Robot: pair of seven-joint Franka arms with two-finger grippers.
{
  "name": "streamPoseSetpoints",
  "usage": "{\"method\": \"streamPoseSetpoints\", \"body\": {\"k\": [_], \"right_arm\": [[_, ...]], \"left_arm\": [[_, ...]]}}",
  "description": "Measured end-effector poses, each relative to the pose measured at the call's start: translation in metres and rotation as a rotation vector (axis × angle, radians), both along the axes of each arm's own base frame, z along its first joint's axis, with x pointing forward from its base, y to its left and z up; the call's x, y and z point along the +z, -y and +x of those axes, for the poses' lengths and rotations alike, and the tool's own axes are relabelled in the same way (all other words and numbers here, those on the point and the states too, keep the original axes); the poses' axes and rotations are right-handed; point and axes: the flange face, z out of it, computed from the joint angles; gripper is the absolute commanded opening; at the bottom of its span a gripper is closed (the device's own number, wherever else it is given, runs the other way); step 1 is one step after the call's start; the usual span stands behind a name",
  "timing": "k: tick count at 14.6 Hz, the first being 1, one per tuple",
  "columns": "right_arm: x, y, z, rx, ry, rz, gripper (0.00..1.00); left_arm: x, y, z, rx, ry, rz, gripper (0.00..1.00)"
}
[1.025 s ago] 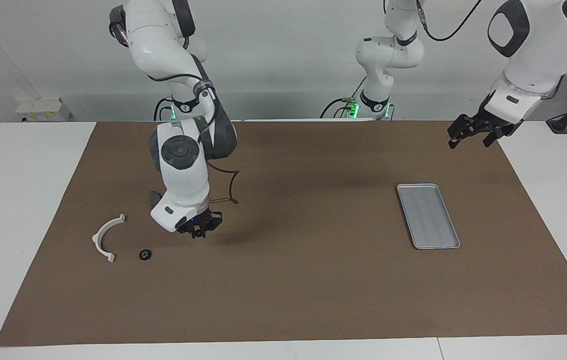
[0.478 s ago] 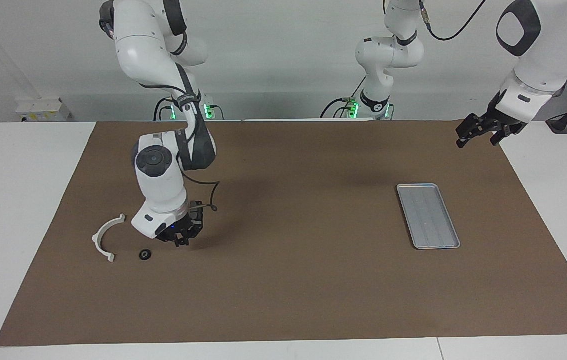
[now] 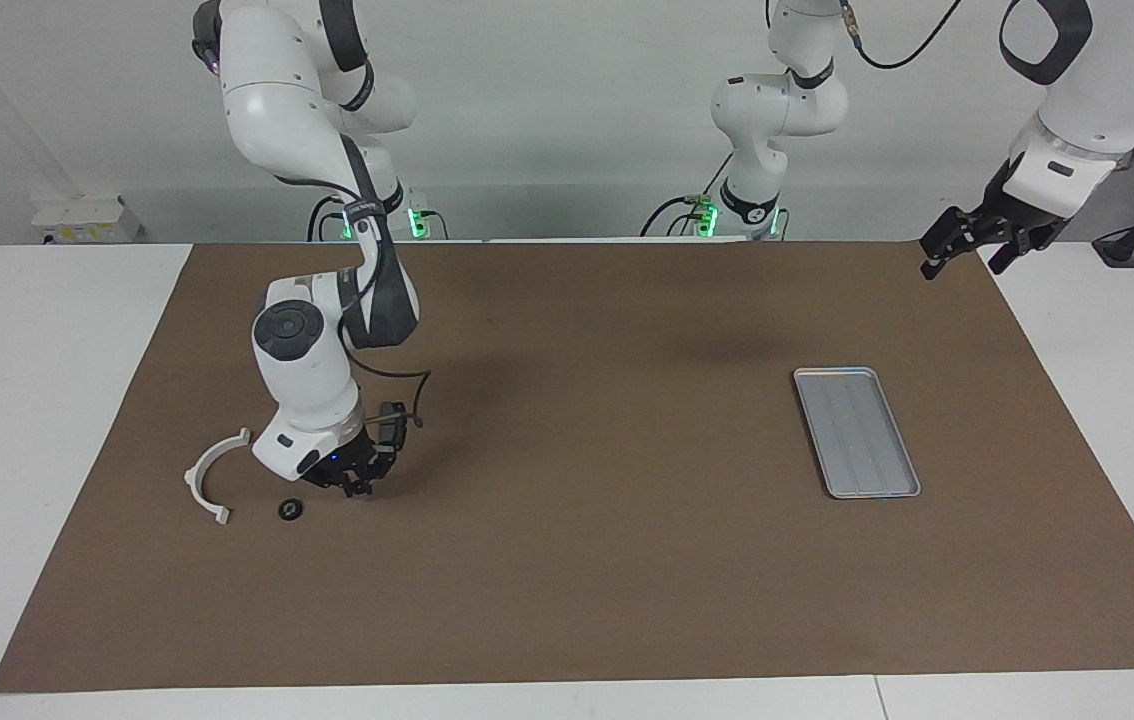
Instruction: Place bearing gear from tray to pile
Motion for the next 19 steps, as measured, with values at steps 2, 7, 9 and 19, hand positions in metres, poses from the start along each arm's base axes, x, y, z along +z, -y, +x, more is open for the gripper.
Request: {"method": "streamPoseSetpoints", "body": {"k": [2,7,9,19], "right_arm": [[-0.006,0.002,0.000,-0.001,0.004,0.002,0.00],[-0.018,0.002,0.001,0.000,0.019,0.009,0.00],[-0.020,0.002,0.001,0.000,0.019,0.009,0.00],[-0.020,0.001,0.001,0.001,0.019,0.010,1.00]], "left_arm": [[-0.002,-0.002,0.000,0.004,-0.003,0.000,1.00],[-0.006,0.000,-0.001,0.001,-0.010,-0.001,1.00],[-0.006,-0.003,-0.001,0.006,-0.012,-0.001,1.00],[-0.007,0.036,0.001,-0.057,-0.014,0.010,1.00]]}}
